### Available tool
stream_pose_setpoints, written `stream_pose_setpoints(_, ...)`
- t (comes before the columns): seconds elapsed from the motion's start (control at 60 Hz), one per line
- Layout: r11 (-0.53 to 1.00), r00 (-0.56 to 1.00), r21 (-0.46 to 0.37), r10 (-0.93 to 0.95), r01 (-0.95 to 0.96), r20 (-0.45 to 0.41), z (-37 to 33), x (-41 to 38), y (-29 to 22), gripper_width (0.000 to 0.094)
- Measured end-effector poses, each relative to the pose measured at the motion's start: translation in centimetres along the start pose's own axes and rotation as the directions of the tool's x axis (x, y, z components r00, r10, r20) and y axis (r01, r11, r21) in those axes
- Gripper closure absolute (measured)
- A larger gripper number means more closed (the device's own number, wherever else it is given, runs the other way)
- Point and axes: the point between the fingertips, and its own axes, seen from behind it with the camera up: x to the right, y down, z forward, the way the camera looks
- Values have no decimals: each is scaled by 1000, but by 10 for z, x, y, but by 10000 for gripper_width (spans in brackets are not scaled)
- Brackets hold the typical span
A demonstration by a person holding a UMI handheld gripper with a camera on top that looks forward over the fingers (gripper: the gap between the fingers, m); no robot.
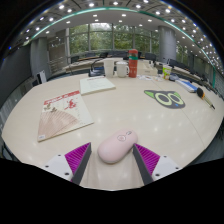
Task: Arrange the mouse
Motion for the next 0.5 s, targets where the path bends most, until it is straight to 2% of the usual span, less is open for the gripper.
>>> stream_pose_setpoints(0.2, 1000, 1000, -18, -1, 1, -7, 26, -6, -20, 86)
stream_pose_setpoints(0.25, 1000, 1000, -20, -9, 9, -18, 30, -6, -23, 111)
stream_pose_setpoints(0.367, 1000, 999, -13, -20, 20, -30, 37, -6, -27, 265)
stream_pose_setpoints(0.433, 1000, 999, -11, -27, 27, -42, 40, -2, -29, 463)
stream_pose_setpoints(0.5, 1000, 999, -13, -19, 19, -33, 41, -2, -30, 476)
